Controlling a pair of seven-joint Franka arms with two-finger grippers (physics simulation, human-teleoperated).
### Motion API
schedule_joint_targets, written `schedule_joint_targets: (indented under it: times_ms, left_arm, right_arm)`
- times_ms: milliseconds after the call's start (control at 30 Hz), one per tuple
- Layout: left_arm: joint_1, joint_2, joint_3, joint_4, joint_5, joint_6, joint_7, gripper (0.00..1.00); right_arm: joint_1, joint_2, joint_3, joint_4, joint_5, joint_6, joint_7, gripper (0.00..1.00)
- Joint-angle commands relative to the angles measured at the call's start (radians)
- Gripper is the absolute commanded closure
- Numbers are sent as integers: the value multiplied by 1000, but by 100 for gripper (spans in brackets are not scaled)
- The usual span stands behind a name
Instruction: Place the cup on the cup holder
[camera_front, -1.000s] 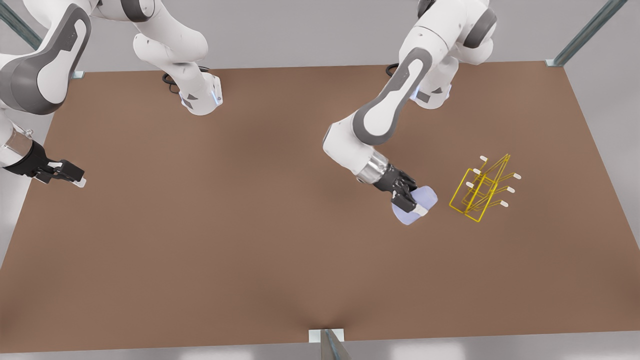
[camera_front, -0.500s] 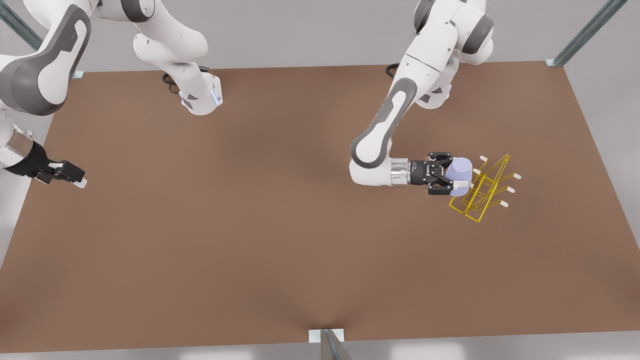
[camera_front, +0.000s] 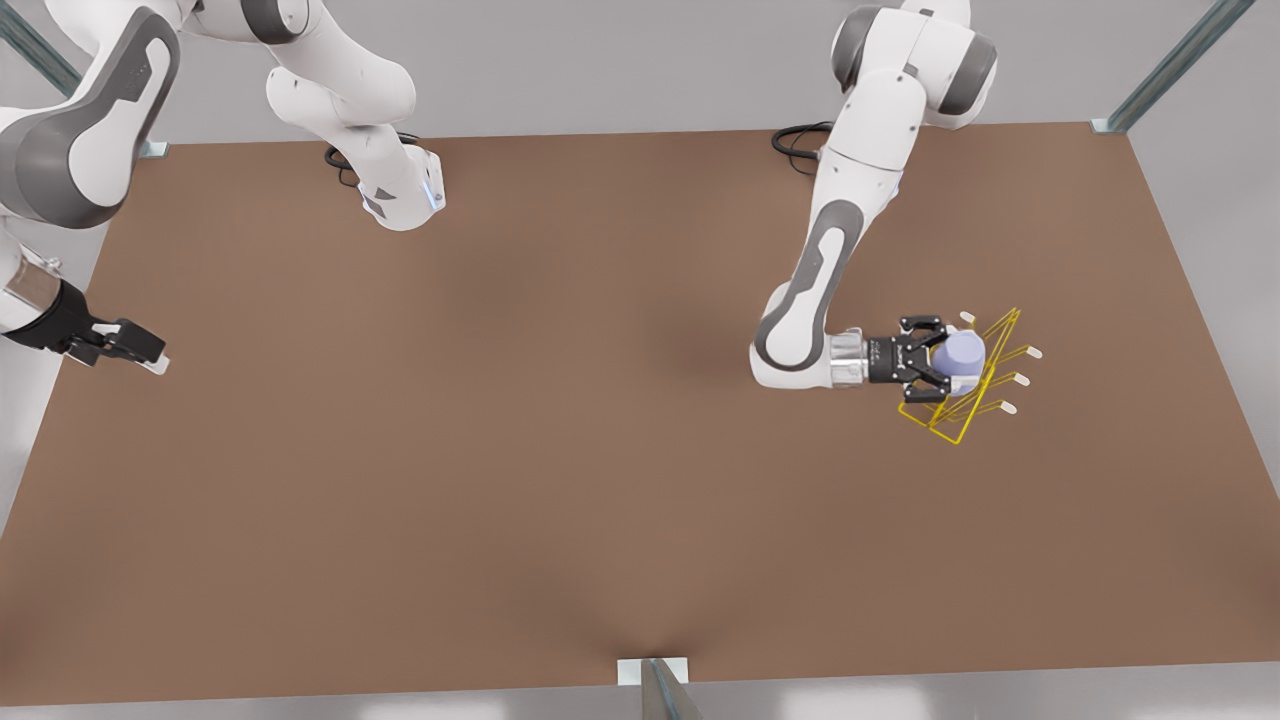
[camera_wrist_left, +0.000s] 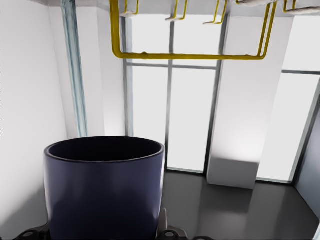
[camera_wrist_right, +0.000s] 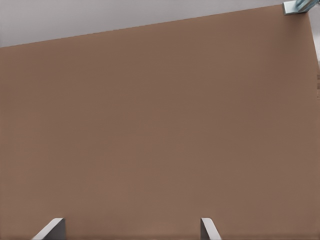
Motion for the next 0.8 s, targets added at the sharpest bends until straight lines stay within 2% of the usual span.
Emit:
schedule_joint_targets:
  times_ms: [0, 600, 767]
  left_arm:
    - [0, 2, 5, 0, -45, 148, -88, 18]
    - [4, 8, 34, -101, -63, 162, -234, 19]
    - [1, -34, 34, -166, -63, 125, -241, 19]
  right_arm:
    - [1, -1, -3, 0, 1, -3, 0, 0]
    - [2, -3, -14, 2, 1, -20, 0, 0]
    - [4, -3, -13, 2, 1, -20, 0, 0]
